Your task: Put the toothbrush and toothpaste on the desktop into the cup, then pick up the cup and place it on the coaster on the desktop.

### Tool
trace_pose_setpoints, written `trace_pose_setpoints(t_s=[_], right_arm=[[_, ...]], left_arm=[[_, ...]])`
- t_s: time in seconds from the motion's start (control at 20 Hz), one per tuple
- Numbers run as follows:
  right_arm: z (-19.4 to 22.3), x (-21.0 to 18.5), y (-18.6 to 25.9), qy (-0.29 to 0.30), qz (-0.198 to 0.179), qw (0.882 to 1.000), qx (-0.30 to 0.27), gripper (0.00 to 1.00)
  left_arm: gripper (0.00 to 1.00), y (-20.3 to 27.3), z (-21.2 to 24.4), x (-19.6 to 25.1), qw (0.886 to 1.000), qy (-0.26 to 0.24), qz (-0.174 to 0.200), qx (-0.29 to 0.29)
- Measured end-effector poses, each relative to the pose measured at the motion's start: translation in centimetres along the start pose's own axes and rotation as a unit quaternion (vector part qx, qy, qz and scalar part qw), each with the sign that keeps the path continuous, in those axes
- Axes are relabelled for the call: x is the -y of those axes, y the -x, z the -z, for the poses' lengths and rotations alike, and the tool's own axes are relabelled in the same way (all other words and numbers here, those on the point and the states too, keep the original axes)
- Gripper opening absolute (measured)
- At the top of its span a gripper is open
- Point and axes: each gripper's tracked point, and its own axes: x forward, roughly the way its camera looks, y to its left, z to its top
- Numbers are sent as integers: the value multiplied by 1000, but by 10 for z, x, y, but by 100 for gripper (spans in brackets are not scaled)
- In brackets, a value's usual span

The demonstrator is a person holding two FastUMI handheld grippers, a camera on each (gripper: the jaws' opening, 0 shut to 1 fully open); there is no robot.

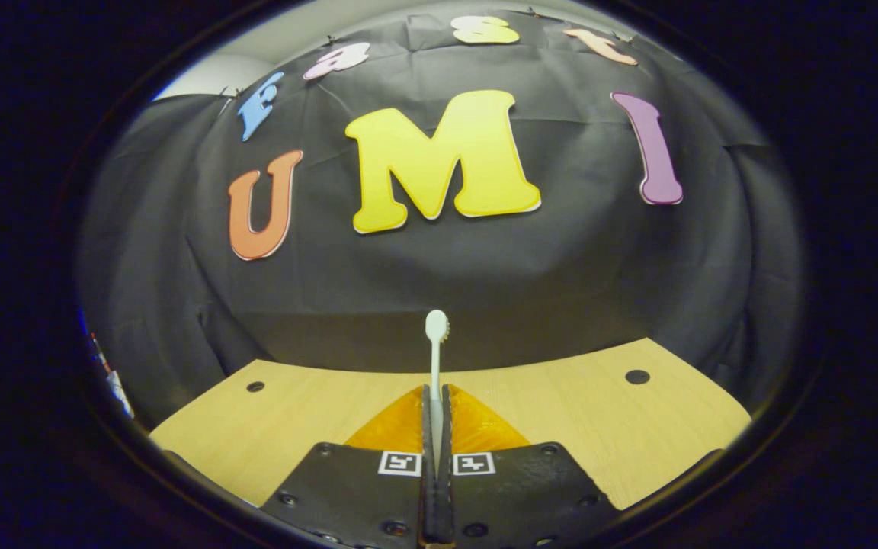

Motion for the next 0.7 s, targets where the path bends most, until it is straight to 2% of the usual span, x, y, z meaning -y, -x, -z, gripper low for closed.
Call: trace_pose_setpoints(t_s=[0.25, 0.3, 0.45, 0.5, 0.7], right_arm=[[16, 4, -9, 0, 5, 1000, -4, 2], [17, 6, -9, -1, 9, 1000, -4, 7], [22, 10, 0, 2, 15, 1000, -6, 13], [27, 12, 5, 2, 16, 1000, -11, 30], [23, 19, 22, 1, 22, 1000, -7, 54]], left_arm=[[25, -2, -9, -4, 1000, -2, -6, 1], [26, -2, -10, -6, 1000, -5, -7, 2], [26, -6, -15, -6, 1000, 7, -7, -1], [26, -7, -16, -3, 1000, 8, -4, 3], [26, -2, -47, 11, 998, -15, 5, 56]])
